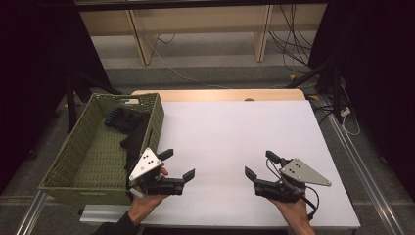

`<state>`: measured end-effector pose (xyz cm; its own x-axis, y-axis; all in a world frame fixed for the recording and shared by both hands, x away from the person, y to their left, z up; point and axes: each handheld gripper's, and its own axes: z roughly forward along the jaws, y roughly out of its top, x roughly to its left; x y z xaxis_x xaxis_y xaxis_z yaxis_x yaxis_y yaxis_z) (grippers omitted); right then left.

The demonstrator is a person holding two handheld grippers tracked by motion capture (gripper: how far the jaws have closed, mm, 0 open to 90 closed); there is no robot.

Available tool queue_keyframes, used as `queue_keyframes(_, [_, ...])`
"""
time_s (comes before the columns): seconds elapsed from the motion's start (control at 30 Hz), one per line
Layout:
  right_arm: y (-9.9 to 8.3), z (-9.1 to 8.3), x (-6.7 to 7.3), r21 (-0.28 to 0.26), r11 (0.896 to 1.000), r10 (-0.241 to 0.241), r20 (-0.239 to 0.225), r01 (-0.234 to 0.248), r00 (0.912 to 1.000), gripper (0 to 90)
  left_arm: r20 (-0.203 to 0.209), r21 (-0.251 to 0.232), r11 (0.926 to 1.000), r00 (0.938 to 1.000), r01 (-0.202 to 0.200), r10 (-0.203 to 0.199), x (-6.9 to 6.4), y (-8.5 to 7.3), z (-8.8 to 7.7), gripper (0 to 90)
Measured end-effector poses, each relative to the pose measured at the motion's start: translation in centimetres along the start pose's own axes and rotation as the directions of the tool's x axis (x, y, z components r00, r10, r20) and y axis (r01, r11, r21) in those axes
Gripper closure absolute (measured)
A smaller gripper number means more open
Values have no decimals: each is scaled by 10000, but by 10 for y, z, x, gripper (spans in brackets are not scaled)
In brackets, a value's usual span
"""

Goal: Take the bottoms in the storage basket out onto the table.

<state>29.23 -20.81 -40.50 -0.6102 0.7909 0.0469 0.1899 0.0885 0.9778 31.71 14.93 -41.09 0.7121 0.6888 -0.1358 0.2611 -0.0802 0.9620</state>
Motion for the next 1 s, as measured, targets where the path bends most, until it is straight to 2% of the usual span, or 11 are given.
queue_keyframes(1.0, [1,-1,1,-70,9999,-101,53,102,9999,169,-102,194,9998,9999,55,-53,0,2,4,8])
